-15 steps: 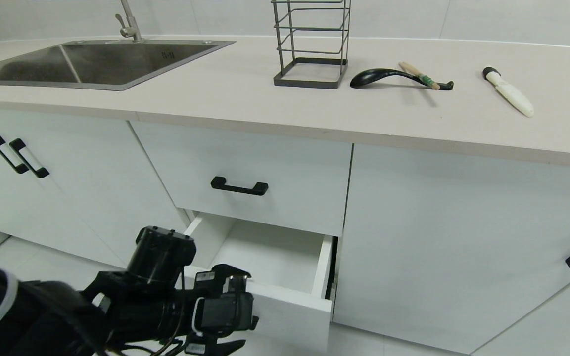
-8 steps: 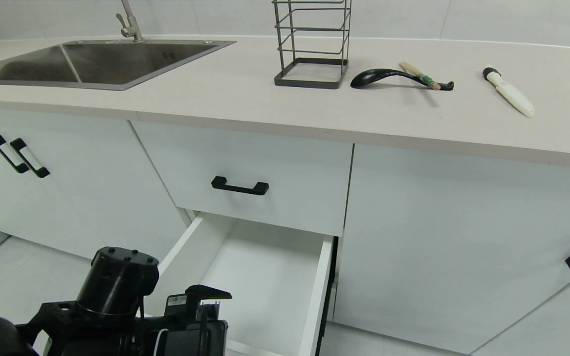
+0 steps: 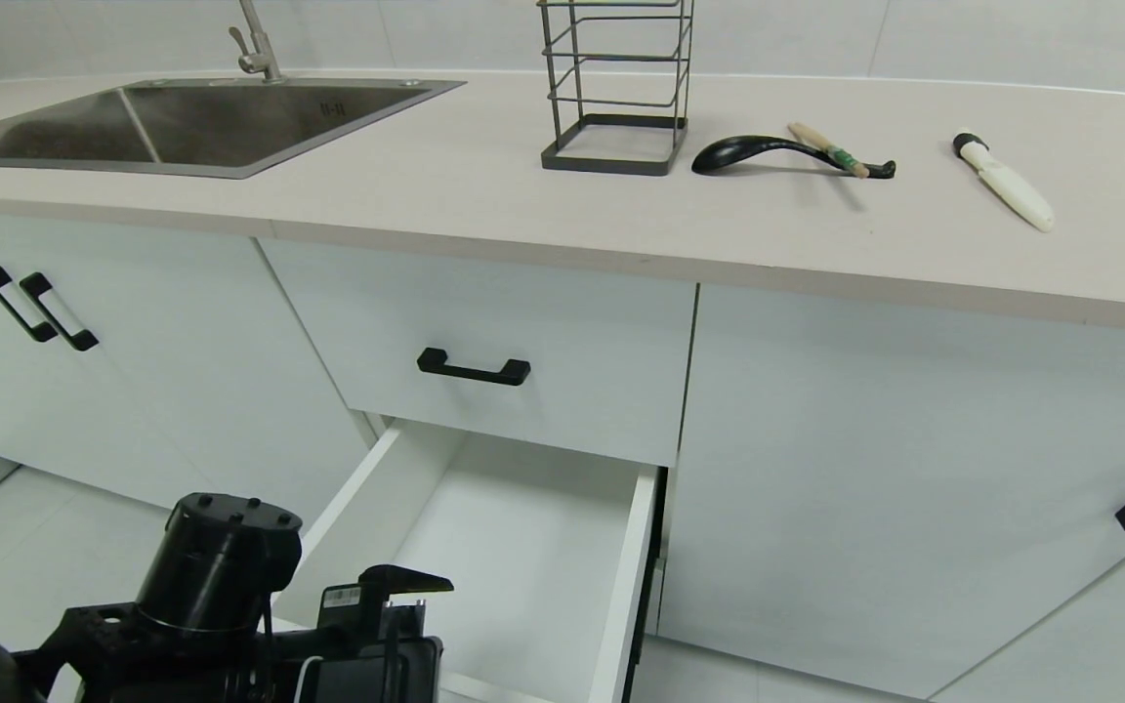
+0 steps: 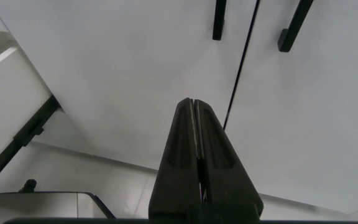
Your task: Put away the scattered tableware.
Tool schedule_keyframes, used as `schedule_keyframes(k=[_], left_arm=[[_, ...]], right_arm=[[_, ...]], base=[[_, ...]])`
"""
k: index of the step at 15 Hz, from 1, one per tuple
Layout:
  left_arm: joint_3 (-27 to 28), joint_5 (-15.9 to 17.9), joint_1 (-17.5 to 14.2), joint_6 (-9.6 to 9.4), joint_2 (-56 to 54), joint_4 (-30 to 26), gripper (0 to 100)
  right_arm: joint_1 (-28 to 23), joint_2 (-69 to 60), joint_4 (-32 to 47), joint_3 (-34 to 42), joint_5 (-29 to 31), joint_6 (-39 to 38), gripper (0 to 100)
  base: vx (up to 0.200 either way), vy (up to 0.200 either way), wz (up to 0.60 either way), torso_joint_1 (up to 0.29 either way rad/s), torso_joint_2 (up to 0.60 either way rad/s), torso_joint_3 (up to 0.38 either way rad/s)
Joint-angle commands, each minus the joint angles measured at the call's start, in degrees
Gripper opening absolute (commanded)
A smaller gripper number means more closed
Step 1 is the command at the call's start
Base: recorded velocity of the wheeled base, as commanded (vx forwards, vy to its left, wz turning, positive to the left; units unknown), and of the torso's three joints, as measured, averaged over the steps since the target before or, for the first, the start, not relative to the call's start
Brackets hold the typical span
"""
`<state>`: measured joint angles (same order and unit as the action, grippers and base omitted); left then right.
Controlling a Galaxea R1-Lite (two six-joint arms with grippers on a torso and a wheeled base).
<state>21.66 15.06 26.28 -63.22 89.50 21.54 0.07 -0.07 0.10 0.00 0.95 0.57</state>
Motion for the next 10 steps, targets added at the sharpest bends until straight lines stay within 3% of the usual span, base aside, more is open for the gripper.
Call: schedule_keyframes(k=[1, 2, 3, 4, 6, 9, 10], left_arm=[[2.24, 0.5, 0.35, 0.11, -0.29, -0.01, 100], [5.14, 2.0, 1.4, 0.82, -1.09, -0.36, 100], [7.34, 3.05, 2.28, 2.66, -1.52, -0.62, 100], [10.51, 5.42, 5.01, 9.34, -4.51, -2.82, 100], [14.9, 10.26, 7.82, 19.98, -10.4, -10.55, 100], [19.03, 14.12, 7.73, 28.94, -17.26, -20.05, 100], [20.7, 14.65, 6.85, 45.47, -23.76, -22.86, 100]], right_arm=[[0.01, 0.07, -0.01, 0.0, 0.02, 0.04, 0], [0.01, 0.07, -0.01, 0.0, 0.02, 0.04, 0], [0.01, 0.07, -0.01, 0.0, 0.02, 0.04, 0], [0.01, 0.07, -0.01, 0.0, 0.02, 0.04, 0], [0.01, 0.07, -0.01, 0.0, 0.02, 0.04, 0], [0.01, 0.07, -0.01, 0.0, 0.02, 0.04, 0], [0.01, 0.07, -0.01, 0.0, 0.02, 0.04, 0]], base=[[0.0, 0.0, 0.0, 0.0, 0.0, 0.0], [0.0, 0.0, 0.0, 0.0, 0.0, 0.0], [0.0, 0.0, 0.0, 0.0, 0.0, 0.0], [0.0, 0.0, 0.0, 0.0, 0.0, 0.0], [0.0, 0.0, 0.0, 0.0, 0.0, 0.0], [0.0, 0.0, 0.0, 0.0, 0.0, 0.0], [0.0, 0.0, 0.0, 0.0, 0.0, 0.0]])
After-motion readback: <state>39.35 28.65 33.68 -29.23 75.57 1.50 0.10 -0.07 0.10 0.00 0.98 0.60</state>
